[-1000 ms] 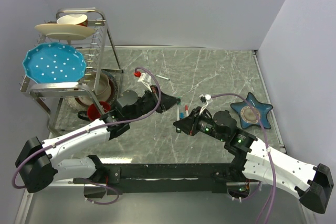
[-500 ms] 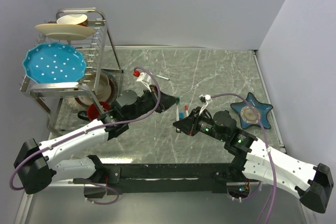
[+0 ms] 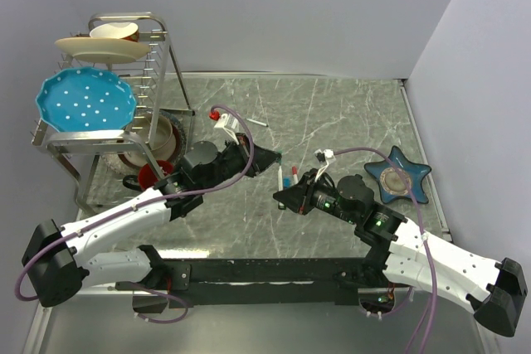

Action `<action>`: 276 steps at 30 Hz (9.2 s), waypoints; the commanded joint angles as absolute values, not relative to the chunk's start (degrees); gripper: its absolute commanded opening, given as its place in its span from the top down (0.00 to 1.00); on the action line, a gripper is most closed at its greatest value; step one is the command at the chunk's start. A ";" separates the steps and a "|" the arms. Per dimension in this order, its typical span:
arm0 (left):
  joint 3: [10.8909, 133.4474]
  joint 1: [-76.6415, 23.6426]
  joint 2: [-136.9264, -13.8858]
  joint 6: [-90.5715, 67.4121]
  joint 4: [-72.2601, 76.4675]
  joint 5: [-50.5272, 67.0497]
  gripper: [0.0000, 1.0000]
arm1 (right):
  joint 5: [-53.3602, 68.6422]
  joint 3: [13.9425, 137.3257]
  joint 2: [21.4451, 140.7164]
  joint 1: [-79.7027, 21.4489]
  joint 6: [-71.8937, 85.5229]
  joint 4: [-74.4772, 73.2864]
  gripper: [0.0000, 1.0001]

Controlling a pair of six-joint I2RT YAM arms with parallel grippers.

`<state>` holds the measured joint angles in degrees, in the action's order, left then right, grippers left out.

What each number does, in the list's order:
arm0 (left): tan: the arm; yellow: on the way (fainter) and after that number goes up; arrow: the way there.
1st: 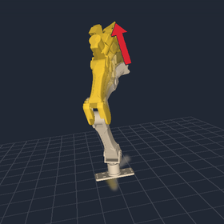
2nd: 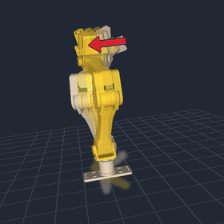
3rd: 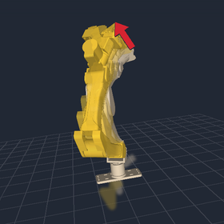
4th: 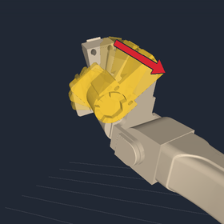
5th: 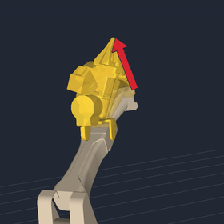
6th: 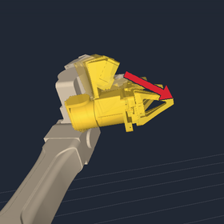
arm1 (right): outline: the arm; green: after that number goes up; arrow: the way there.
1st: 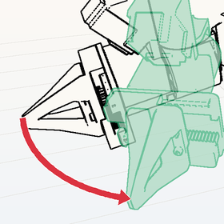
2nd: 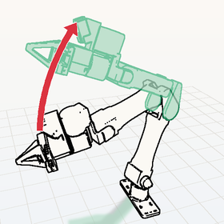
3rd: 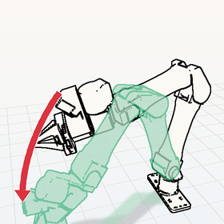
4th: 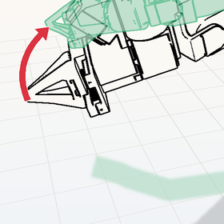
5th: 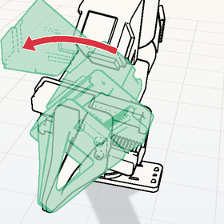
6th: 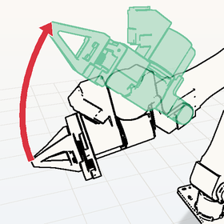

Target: Insert the pens into the pen caps

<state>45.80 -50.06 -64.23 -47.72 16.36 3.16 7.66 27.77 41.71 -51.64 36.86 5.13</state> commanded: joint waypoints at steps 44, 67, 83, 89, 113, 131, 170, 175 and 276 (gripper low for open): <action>44.56 -53.35 -50.27 -36.74 22.33 20.21 0.28 | 33.05 30.06 34.89 -52.29 34.19 16.00 1.00; 33.76 -54.23 -53.88 -47.10 39.99 33.84 0.99 | 31.90 27.77 32.08 -52.38 41.57 29.07 1.00; 29.01 -60.90 -52.74 -50.28 43.51 33.93 0.99 | 32.52 33.13 35.51 -52.38 40.44 35.69 1.00; 26.37 -62.57 -51.51 -49.40 39.65 30.67 0.99 | 29.45 38.14 35.16 -52.29 33.67 28.31 1.00; 26.98 -69.96 -60.11 -45.53 29.27 26.63 0.99 | 24.27 56.86 41.13 -51.94 21.63 13.01 1.00; 23.64 -71.89 -61.08 -43.24 28.31 32.00 0.99 | 20.03 66.71 47.11 -48.70 15.20 2.17 1.00; 68.90 -44.57 -96.82 -36.12 -9.49 -5.19 0.99 | 17.84 37.53 18.99 -45.62 20.83 -17.76 0.03; 73.73 -43.24 -104.49 -38.84 -10.72 -4.56 0.98 | 16.97 36.83 18.37 -45.62 20.39 -17.67 0.03; 105.47 -33.57 -125.95 -41.40 -31.12 -28.47 0.46 | 10.46 41.22 15.12 -45.62 20.66 -24.87 0.04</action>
